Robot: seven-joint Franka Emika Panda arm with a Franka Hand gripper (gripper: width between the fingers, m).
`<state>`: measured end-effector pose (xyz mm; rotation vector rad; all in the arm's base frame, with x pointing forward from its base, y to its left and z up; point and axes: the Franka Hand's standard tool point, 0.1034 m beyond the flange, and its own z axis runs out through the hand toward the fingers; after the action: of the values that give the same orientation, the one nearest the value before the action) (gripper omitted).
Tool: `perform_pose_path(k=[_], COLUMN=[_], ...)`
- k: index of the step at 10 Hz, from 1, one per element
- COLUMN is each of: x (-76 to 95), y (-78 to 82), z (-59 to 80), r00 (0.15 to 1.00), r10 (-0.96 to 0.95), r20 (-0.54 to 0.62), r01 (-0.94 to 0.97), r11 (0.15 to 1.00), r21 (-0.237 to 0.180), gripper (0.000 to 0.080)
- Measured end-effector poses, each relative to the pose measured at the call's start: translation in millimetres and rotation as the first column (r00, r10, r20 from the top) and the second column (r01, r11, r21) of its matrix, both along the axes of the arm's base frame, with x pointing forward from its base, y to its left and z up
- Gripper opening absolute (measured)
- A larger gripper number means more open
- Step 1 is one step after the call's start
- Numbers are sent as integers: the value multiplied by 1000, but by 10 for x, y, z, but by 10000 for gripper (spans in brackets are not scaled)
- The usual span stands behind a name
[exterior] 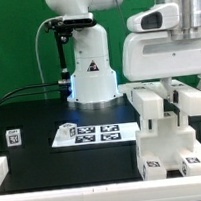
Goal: Assemble chair
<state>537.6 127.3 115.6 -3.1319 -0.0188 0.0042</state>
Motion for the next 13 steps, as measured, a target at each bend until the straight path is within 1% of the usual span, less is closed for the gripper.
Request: perform_pose_path(k=[4, 5, 6, 8, 12, 13], x=[-23, -24, 23, 62, 79, 90], y=[-50, -50, -40, -39, -62, -79], z=[-100, -165, -175, -172, -170, -171], r00=[1000, 1000, 1000, 999, 999, 999], r10=[-3, -2, -1, -2, -4, 1], r20=[-13, -8, 15, 34, 37, 41], r01=[3, 2, 2, 2, 4, -1], r11=[1000, 1000, 1000, 1000, 1000, 1000], r21=[-6, -8, -5, -2, -2, -2], gripper=[284, 284, 284, 284, 284, 376])
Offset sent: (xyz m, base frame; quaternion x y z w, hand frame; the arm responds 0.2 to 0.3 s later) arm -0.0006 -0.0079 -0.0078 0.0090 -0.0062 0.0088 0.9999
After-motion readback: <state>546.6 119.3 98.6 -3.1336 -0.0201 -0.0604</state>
